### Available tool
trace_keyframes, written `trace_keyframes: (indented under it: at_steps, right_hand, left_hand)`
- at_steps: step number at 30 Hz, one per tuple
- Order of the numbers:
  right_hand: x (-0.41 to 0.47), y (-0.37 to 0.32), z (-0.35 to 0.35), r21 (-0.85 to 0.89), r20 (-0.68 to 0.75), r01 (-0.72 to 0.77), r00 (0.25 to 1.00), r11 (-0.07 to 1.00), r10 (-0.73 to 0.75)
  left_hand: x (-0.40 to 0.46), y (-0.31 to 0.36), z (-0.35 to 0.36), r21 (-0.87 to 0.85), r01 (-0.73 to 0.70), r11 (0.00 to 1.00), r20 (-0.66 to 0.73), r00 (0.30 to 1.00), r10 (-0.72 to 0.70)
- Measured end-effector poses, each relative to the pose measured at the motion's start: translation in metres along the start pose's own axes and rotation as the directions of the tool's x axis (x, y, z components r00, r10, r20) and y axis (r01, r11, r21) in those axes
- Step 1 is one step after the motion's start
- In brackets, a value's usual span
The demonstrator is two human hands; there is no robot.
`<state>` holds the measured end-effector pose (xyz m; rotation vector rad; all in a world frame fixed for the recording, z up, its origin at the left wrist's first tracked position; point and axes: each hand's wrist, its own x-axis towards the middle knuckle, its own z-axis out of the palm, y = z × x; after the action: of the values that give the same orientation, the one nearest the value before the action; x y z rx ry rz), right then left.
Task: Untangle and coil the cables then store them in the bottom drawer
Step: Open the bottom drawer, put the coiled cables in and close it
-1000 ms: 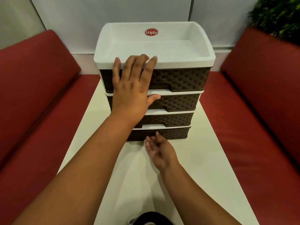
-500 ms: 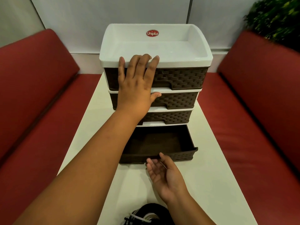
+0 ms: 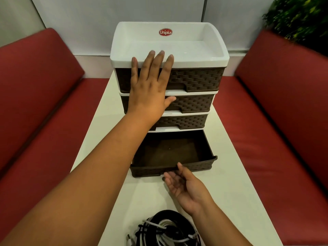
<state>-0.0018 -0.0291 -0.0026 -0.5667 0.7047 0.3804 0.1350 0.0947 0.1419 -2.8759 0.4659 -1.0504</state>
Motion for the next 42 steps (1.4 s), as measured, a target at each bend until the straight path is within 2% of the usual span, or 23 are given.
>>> trace_keyframes:
  at_steps: [4, 6, 8, 11, 13, 15, 18, 19, 21, 22, 24, 26, 29, 30, 35, 38, 42]
  right_hand:
    - [-0.020, -0.005, -0.008, -0.100, -0.013, 0.066, 0.998, 0.993, -0.067]
    - [-0.033, -0.010, -0.016, -0.226, -0.012, 0.146, 0.988, 0.963, -0.152]
    - [-0.050, -0.011, -0.030, -0.390, 0.001, 0.233, 0.967, 0.891, -0.253]
    - [-0.072, -0.012, -0.052, -0.671, 0.014, 0.277, 0.932, 0.688, -0.361]
    - [-0.086, -0.004, -0.068, -0.789, 0.010, 0.252, 0.917, 0.560, -0.399]
    - [-0.098, 0.004, -0.081, -0.865, 0.024, 0.248, 0.889, 0.437, -0.456]
    - [-0.112, 0.017, -0.099, -0.973, 0.092, 0.197, 0.801, 0.116, -0.591]
    - [-0.115, 0.021, -0.104, -0.985, 0.111, 0.167, 0.779, 0.034, -0.617]
    - [-0.121, 0.030, -0.111, -0.994, 0.104, 0.106, 0.782, -0.034, -0.614]
    - [-0.124, 0.034, -0.113, -0.996, 0.086, 0.079, 0.804, -0.038, -0.589]
    - [-0.129, 0.041, -0.113, -0.998, 0.035, 0.060, 0.849, 0.031, -0.527]
    - [-0.132, 0.047, -0.111, -0.991, -0.004, 0.065, 0.863, 0.118, -0.506]
    - [-0.130, 0.049, -0.106, -0.990, -0.022, 0.049, 0.866, 0.130, -0.499]
    - [-0.129, 0.051, -0.103, -0.991, -0.023, 0.045, 0.874, 0.127, -0.485]
    - [-0.117, 0.055, -0.093, -0.993, -0.037, 0.010, 0.919, 0.118, -0.393]
    - [-0.113, 0.055, -0.090, -0.987, -0.051, 0.006, 0.934, 0.158, -0.354]
    - [-0.108, 0.062, -0.090, -0.990, 0.012, 0.060, 0.940, 0.131, -0.341]
  left_hand:
    - [-0.027, 0.001, -0.022, -0.045, -0.016, 0.999, -0.104, 0.995, 0.011]
    - [-0.055, 0.001, -0.030, -0.137, -0.072, 0.988, -0.161, 0.986, 0.050]
    - [-0.096, 0.001, -0.035, -0.263, -0.071, 0.962, -0.128, 0.991, 0.039]
    - [-0.161, 0.000, -0.033, -0.401, 0.059, 0.914, 0.103, 0.994, -0.020]
    - [-0.204, -0.002, -0.026, -0.440, 0.145, 0.886, 0.279, 0.960, -0.019]
    - [-0.238, -0.002, -0.018, -0.464, 0.225, 0.857, 0.428, 0.904, -0.005]
    - [-0.271, 0.005, -0.017, -0.452, 0.395, 0.800, 0.618, 0.786, -0.039]
    - [-0.277, 0.008, -0.020, -0.416, 0.451, 0.789, 0.666, 0.742, -0.073]
    - [-0.285, 0.015, -0.030, -0.229, 0.479, 0.847, 0.735, 0.656, -0.172]
    - [-0.287, 0.017, -0.037, -0.106, 0.468, 0.878, 0.755, 0.612, -0.235]
    - [-0.292, 0.016, -0.049, 0.046, 0.493, 0.869, 0.795, 0.509, -0.331]
    - [-0.300, 0.012, -0.056, 0.053, 0.565, 0.823, 0.850, 0.407, -0.334]
    - [-0.307, 0.017, -0.060, -0.011, 0.680, 0.733, 0.933, 0.270, -0.237]
    - [-0.308, 0.023, -0.060, -0.038, 0.707, 0.706, 0.944, 0.258, -0.207]
    - [-0.301, 0.048, -0.050, -0.124, 0.770, 0.626, 0.924, 0.320, -0.209]
    - [-0.299, 0.053, -0.039, -0.130, 0.800, 0.585, 0.922, 0.315, -0.225]
    - [-0.292, 0.062, -0.034, -0.161, 0.874, 0.458, 0.924, 0.296, -0.241]
